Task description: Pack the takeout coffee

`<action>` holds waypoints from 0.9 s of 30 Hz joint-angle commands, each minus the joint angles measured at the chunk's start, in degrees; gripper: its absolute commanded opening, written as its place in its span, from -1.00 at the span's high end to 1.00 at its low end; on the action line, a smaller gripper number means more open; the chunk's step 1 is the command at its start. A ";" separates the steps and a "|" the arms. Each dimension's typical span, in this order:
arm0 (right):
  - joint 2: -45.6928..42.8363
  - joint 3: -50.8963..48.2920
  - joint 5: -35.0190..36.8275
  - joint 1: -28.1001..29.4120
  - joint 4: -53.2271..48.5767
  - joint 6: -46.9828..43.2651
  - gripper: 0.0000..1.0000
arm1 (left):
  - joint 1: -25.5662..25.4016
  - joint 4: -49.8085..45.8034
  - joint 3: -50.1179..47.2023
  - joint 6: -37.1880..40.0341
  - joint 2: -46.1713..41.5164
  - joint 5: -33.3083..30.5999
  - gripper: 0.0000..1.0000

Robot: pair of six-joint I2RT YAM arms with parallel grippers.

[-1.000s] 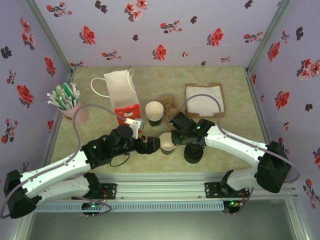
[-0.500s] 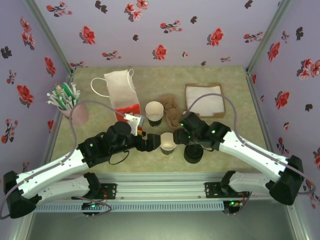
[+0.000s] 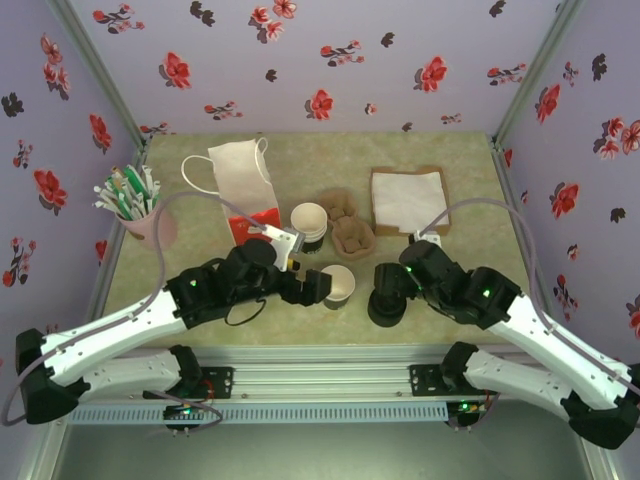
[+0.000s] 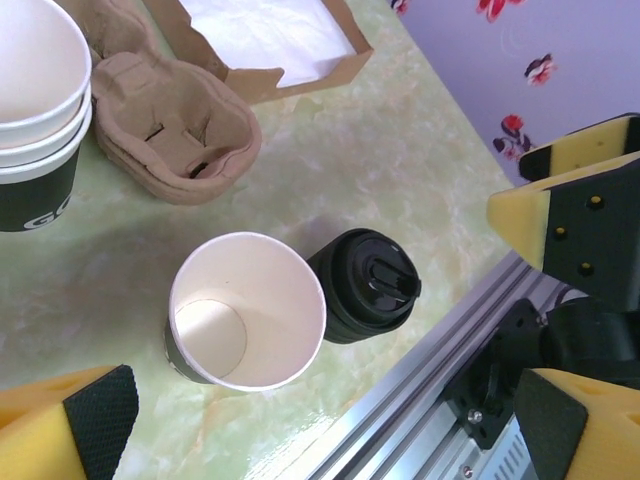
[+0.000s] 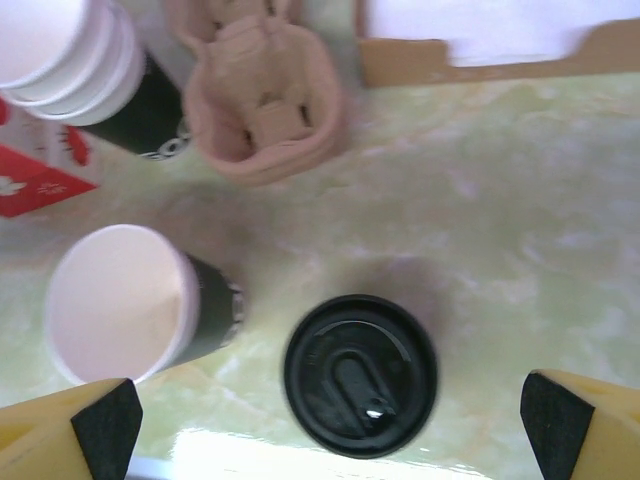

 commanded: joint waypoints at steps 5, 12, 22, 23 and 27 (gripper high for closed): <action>-0.03 -4.79 3.80 0.33 -0.08 4.10 -0.98 | -1.40 -1.85 2.65 3.50 4.01 -1.04 -0.98; 6.93 -5.31 2.09 0.27 0.85 3.73 -0.98 | -1.42 -1.89 0.79 2.30 5.19 -0.93 -0.98; 15.32 -5.00 -3.37 0.23 3.82 0.31 -0.86 | -1.35 -0.59 -2.34 1.56 3.47 -0.95 -0.99; 16.06 -4.79 -3.51 0.25 3.49 0.27 -0.85 | -1.42 -0.44 -2.56 1.51 3.31 -1.01 -0.98; 18.19 -4.76 -3.81 0.29 2.73 -0.04 -0.82 | -1.42 -0.17 -3.22 1.43 2.76 -1.06 -0.98</action>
